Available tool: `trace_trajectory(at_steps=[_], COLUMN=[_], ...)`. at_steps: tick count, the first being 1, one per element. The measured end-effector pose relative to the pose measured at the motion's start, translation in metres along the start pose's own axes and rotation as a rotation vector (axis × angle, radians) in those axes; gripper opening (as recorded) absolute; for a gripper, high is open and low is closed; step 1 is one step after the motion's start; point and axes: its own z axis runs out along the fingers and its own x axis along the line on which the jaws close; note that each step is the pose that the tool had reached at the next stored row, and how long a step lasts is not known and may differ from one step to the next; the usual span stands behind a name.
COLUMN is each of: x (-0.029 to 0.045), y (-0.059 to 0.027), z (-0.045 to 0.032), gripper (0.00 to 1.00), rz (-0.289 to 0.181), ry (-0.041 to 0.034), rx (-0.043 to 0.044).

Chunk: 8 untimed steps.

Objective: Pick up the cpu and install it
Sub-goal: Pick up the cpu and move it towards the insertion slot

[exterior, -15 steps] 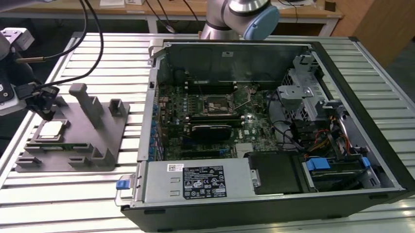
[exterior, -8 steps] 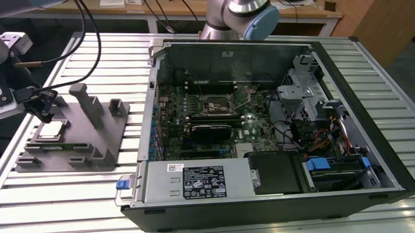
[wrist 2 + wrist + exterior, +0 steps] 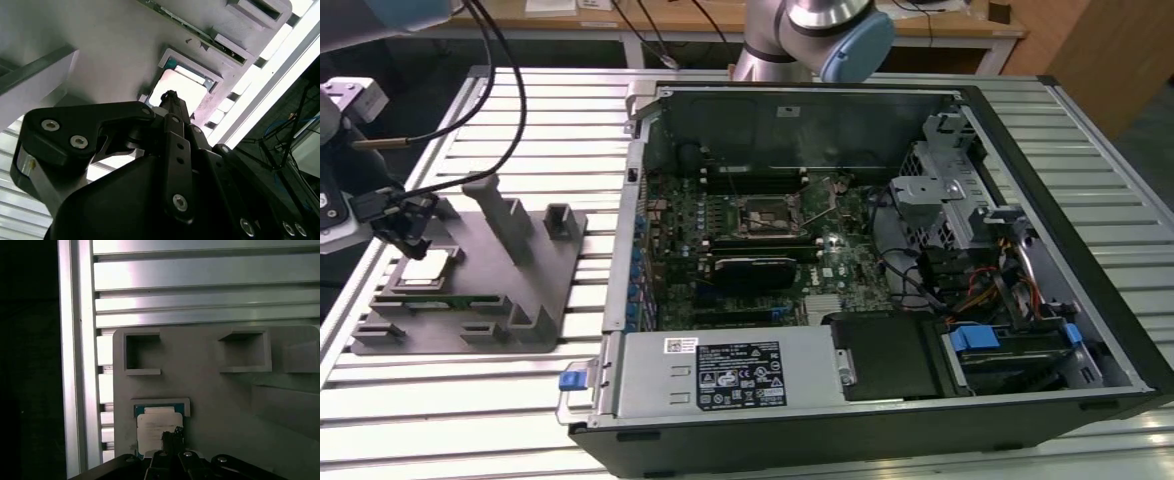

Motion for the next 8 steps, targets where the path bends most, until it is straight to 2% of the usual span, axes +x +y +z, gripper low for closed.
trace_trajectory(at_steps=[8], x=[0.0046], y=[-0.0008], z=[0.0091], gripper=[0.11], rz=[-0.002], ry=[-0.0003], rx=[-0.0018])
